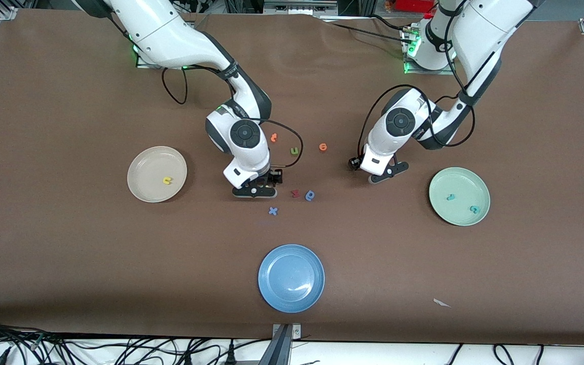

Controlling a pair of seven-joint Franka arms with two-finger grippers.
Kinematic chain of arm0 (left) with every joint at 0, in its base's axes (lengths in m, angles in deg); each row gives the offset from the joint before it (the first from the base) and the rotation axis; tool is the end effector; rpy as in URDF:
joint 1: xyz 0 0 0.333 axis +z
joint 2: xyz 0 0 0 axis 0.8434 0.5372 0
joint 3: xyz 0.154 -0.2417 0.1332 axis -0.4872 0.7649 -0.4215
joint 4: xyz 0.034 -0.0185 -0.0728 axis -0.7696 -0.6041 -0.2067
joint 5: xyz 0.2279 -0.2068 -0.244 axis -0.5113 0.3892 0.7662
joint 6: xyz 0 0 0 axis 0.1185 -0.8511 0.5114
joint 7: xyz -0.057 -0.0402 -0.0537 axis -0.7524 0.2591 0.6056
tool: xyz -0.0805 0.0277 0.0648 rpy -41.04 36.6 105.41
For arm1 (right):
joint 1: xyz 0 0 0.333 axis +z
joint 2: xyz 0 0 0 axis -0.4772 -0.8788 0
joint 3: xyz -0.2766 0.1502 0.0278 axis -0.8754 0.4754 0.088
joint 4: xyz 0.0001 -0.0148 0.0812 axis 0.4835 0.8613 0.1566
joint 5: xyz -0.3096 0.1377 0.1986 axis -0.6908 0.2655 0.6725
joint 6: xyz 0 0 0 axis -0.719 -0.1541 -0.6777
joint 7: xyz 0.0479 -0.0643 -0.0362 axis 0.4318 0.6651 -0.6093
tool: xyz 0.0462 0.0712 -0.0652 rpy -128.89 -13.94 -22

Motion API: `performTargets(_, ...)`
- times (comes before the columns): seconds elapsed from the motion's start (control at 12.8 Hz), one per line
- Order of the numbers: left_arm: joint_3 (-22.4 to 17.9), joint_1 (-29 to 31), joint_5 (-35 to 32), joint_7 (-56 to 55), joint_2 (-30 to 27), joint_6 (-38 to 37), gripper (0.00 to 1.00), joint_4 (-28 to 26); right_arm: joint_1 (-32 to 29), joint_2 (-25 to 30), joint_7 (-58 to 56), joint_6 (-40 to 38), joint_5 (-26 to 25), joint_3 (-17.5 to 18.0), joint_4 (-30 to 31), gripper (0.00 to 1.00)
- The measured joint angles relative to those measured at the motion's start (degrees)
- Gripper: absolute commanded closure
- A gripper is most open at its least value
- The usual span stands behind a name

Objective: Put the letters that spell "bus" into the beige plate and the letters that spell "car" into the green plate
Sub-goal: 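Grasp the yellow o with the left gripper while the right gripper grasps yellow s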

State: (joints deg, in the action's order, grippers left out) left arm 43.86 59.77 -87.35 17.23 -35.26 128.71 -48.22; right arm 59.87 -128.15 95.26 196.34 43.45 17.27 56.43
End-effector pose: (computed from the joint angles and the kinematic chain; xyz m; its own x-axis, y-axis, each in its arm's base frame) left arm 0.4774 -0.2731 0.1746 0.8991 0.4208 -0.1207 0.4262 -0.9044 0.0216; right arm 0.5378 0.4289 0.1787 0.9990 -0.0193 0.0399 -0.0193 -0.9998 0.0001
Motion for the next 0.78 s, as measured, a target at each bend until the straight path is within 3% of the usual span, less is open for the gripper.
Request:
performTargets(0.16,0.0,-0.04,-0.18,-0.07,0.08,0.04,0.52,0.0,0.07,-0.21,0.1,0.22,-0.07,-0.17,-0.08,0.17)
performTargets(0.47,0.0,-0.37,-0.36,-0.61,0.13,0.14,0.52,0.12,0.11,-0.76,0.1,1.28,-0.09,-0.32,-0.4,0.22)
performTargets(0.78,0.0,-0.56,-0.36,-0.75,0.37,0.17,0.74,0.27,0.33,-1.32,0.11,2.2,-0.38,-0.67,-0.74,0.3)
